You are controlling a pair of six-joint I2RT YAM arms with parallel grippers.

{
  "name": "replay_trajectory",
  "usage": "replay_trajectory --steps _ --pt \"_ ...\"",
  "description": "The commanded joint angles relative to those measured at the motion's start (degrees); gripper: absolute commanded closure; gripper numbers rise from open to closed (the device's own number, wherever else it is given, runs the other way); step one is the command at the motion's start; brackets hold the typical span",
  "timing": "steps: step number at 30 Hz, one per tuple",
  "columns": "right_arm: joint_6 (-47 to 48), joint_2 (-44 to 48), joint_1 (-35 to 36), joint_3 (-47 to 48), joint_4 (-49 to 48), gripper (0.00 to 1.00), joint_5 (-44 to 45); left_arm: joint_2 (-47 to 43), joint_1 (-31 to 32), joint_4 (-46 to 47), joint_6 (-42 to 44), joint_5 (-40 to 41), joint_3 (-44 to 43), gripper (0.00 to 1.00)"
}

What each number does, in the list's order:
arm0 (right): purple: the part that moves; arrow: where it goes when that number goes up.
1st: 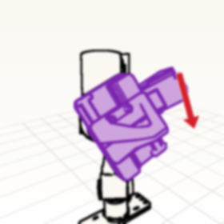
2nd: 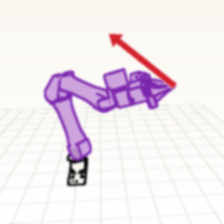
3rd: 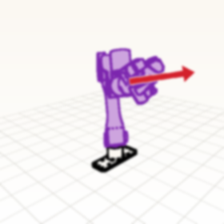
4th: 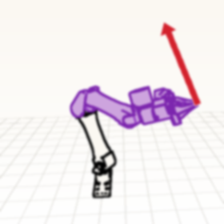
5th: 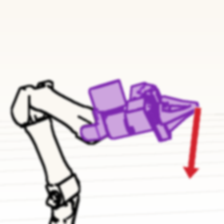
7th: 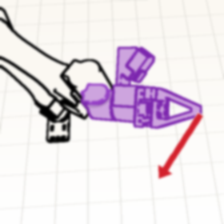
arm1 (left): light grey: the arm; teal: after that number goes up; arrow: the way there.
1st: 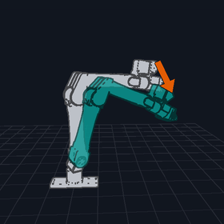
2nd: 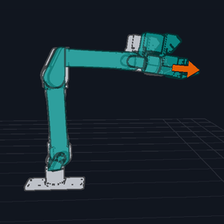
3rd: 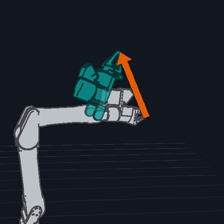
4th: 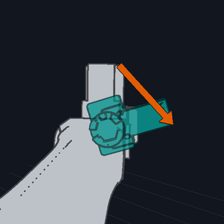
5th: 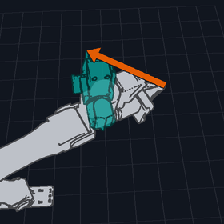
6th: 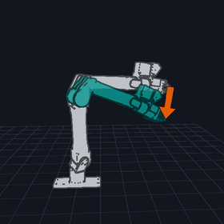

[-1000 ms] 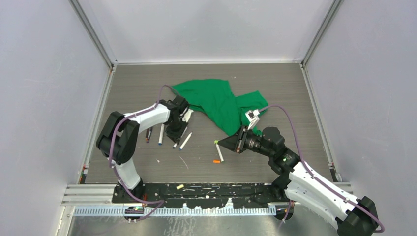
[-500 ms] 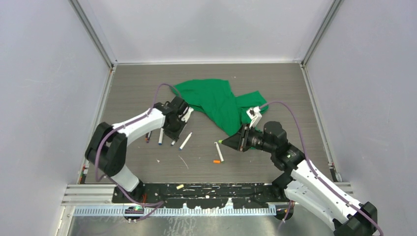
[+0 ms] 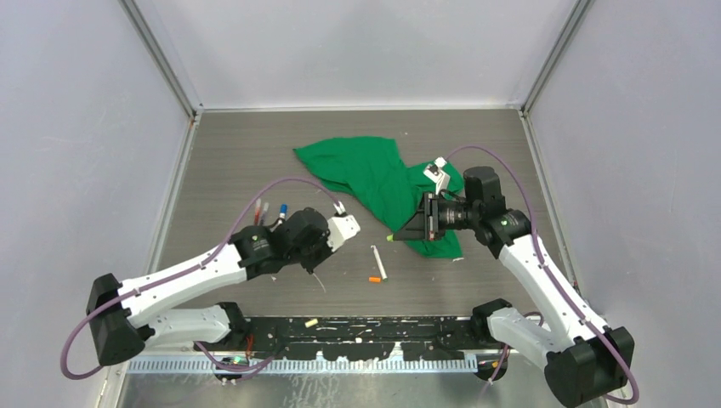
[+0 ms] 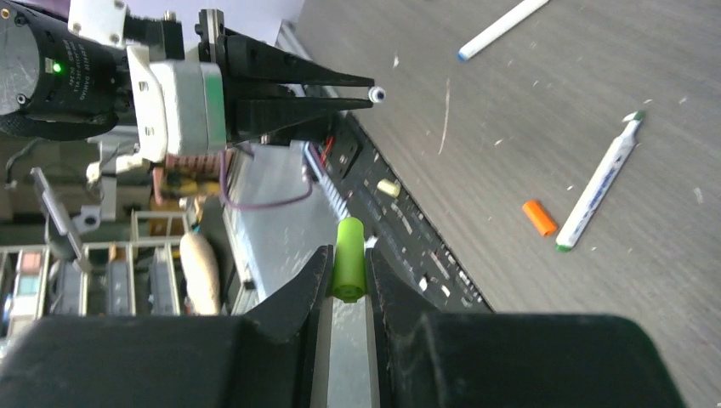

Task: Insert the pens into the pen caps
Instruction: Pick up the pen from the center of the board, then insert the pen cap onto the pen.

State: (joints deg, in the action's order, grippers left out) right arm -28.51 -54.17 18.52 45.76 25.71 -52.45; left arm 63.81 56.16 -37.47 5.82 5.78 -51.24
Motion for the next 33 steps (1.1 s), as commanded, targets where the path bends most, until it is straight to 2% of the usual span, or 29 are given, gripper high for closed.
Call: replay_trajectory --steps 1,9,19,33 --pt "7.6 -1.2 -0.2 6.4 10.2 0.99 -8.2 -2.8 5.1 4.2 3.8 -0.9 0.7 0.99" --pt "6.2 -0.1 0.1 4.6 10.6 0.99 -5.4 -2.6 9.2 5.2 4.5 -2.3 0.2 0.99" --pt "2.8 -2.5 5.1 3.2 5.4 0.99 -2.5 -2.1 12.3 5.8 4.8 -2.4 0.2 0.99" --pt "0.1 -4.8 9.2 1.0 0.7 0.99 -0.5 -1.8 13.9 6.0 4.9 -2.1 0.4 0.99"
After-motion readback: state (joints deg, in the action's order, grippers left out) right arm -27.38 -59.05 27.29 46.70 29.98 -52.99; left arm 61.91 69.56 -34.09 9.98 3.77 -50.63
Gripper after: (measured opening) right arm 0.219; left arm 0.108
